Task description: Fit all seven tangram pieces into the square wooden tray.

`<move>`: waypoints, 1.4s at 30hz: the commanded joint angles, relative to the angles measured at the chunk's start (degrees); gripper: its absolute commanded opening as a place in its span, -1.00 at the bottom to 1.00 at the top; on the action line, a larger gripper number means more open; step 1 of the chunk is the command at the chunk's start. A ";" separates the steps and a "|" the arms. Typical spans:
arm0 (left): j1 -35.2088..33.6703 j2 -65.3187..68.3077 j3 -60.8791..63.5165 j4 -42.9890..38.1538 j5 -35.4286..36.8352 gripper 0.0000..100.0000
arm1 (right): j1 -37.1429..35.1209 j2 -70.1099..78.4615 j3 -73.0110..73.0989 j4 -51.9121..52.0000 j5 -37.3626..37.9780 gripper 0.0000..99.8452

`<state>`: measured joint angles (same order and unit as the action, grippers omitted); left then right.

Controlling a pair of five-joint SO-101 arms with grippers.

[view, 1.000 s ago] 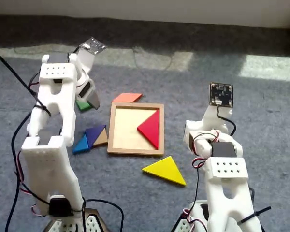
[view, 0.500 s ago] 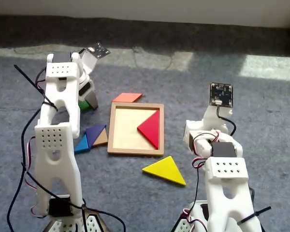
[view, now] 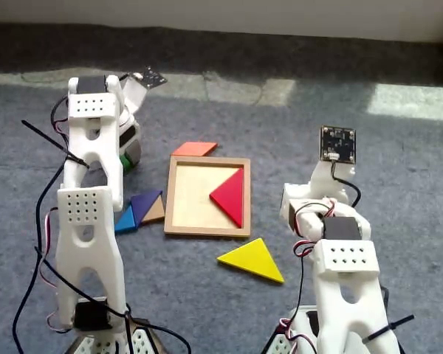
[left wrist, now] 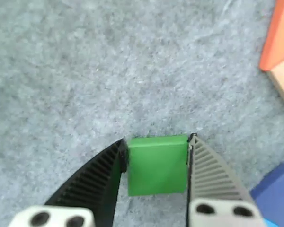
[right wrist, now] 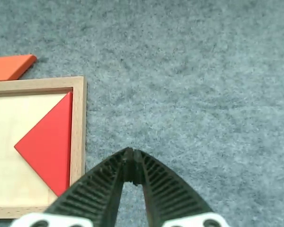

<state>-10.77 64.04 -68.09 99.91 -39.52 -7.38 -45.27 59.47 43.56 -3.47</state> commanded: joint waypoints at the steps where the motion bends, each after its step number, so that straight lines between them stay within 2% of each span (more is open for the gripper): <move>1: 0.84 -0.92 -3.47 1.23 0.70 -0.73 | 0.31 -1.01 -0.57 -1.19 -0.18 -0.99; 7: 4.09 -6.64 -0.57 1.41 8.26 -0.73 | 0.31 -1.01 -0.66 -1.19 -0.18 -0.99; 14: 12.18 -23.25 14.90 1.23 13.80 -0.73 | 0.48 -1.01 -0.75 -1.19 -0.18 -0.99; 18: 13.58 -30.37 20.70 1.14 13.98 -0.73 | 0.48 -1.01 -0.75 -1.19 -0.18 -0.99; 21: 11.47 -32.57 22.81 1.05 13.45 -0.71 | 0.48 -1.01 -0.75 -1.19 -0.18 -0.99; 26: 3.30 -30.99 24.40 0.97 9.23 -0.43 | 0.48 -1.01 -0.75 -1.19 -0.18 -0.99; 31: -2.07 -23.69 24.22 -1.58 3.08 -0.40 | 0.48 -1.01 -0.75 -1.19 -0.18 -0.99; 36: -3.65 -16.84 24.22 -8.53 2.11 -0.40 | 0.40 -1.01 -0.75 -1.19 -0.18 -0.99; 42: -2.51 -14.29 24.13 -12.22 2.02 -0.40 | 0.40 -1.01 -0.75 -1.19 -0.09 -0.99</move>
<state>-13.67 50.33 -43.38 89.63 -37.32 -7.38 -45.27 59.47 43.56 -3.47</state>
